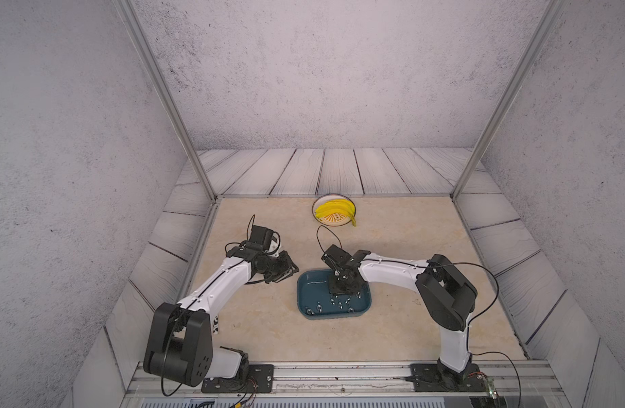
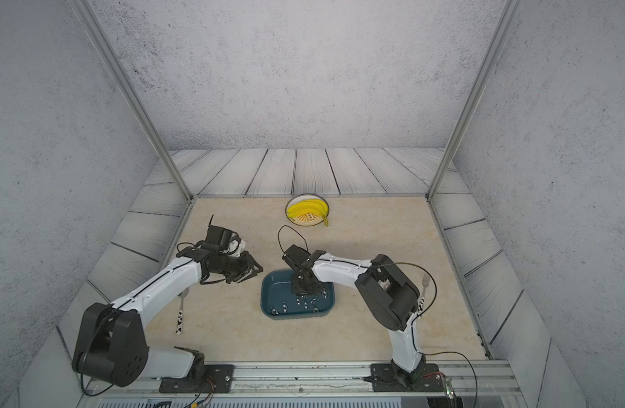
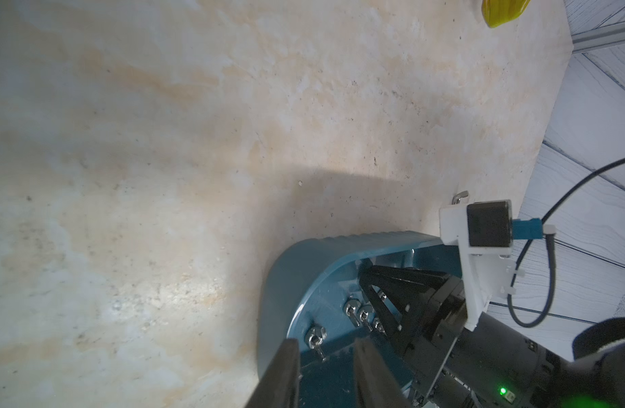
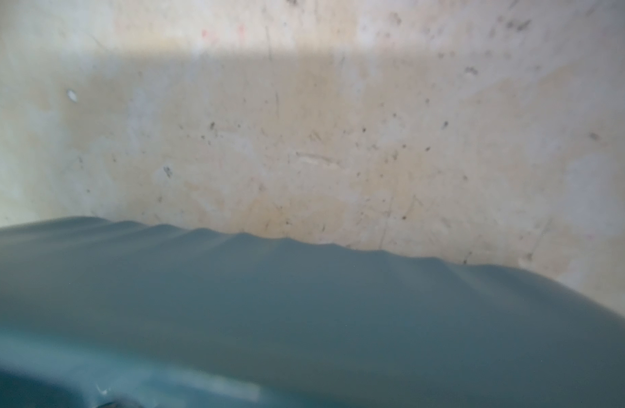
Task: Take out the wing nut from the storage box
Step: Pick up the wing nut from the storage box.
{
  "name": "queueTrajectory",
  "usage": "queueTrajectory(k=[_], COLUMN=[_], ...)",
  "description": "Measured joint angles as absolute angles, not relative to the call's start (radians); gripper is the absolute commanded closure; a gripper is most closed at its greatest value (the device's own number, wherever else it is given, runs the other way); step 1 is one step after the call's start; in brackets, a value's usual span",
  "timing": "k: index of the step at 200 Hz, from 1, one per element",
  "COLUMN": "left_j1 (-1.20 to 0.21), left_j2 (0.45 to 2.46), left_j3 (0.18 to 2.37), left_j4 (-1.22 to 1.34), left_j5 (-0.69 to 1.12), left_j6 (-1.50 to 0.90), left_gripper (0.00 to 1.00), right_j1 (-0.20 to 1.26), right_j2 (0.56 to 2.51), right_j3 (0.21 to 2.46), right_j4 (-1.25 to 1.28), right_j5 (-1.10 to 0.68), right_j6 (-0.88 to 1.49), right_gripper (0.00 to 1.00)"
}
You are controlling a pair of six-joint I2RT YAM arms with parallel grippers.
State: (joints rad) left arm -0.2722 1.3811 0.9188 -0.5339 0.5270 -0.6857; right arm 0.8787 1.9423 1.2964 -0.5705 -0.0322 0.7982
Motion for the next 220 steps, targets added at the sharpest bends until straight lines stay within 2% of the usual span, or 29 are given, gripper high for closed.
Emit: queueTrajectory(k=[84,163,220], left_j1=[-0.272,-0.313,-0.393], left_j2=[1.381,1.383,1.425], left_j3=[0.915,0.923,1.052], left_j4=[-0.533,-0.534,-0.534], left_j5=[0.527,0.528,0.543], left_j6=[-0.689,-0.689,-0.683], left_gripper=[0.67,0.67,0.67], right_j1=[0.879,0.881,0.873], right_j2=[1.943,1.921,1.768], right_j3=[1.297,1.298,1.333], right_j4=[-0.574,-0.61,-0.7], right_j5=[-0.021,0.054,0.169], right_j6=[0.791,0.72,0.645], right_gripper=[1.0,1.0,1.0])
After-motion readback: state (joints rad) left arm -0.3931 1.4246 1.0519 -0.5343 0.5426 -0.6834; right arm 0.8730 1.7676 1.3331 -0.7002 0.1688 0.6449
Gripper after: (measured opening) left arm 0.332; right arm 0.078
